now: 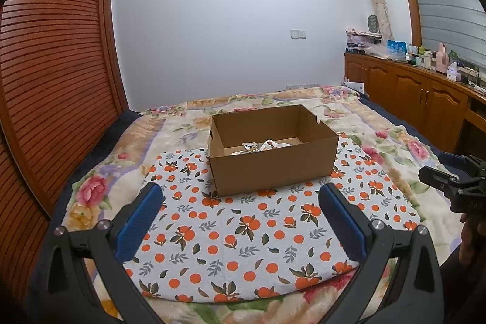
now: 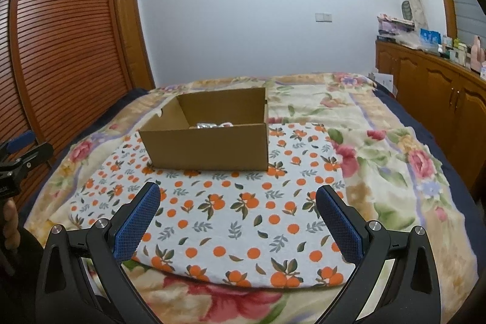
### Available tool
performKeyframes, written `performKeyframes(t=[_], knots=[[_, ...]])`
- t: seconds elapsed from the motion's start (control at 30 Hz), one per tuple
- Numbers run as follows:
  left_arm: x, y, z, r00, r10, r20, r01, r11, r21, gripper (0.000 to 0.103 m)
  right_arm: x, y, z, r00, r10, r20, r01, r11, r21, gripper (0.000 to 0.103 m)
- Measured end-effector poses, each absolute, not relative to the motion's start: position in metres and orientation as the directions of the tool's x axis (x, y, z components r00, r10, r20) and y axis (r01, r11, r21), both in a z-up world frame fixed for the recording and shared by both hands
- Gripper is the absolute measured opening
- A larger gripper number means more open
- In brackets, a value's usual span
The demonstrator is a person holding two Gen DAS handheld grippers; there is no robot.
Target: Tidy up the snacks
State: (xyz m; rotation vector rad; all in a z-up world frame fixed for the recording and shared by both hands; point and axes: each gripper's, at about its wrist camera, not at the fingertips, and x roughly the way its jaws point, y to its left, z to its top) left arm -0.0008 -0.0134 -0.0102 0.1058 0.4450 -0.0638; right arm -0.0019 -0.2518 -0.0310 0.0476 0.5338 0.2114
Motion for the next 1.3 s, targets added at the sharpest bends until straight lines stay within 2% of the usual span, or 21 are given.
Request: performKeyframes(t=[1.3], knots=[[-0.0025,-0.0141,-0.0117,0.904,-0.023,-0.427,0.073,0.992,0.102,0.103,-0.0021,-0.2538,-0.0297,0.840,0.210,-0.500,-0.184,0.978,0.100,0.103]])
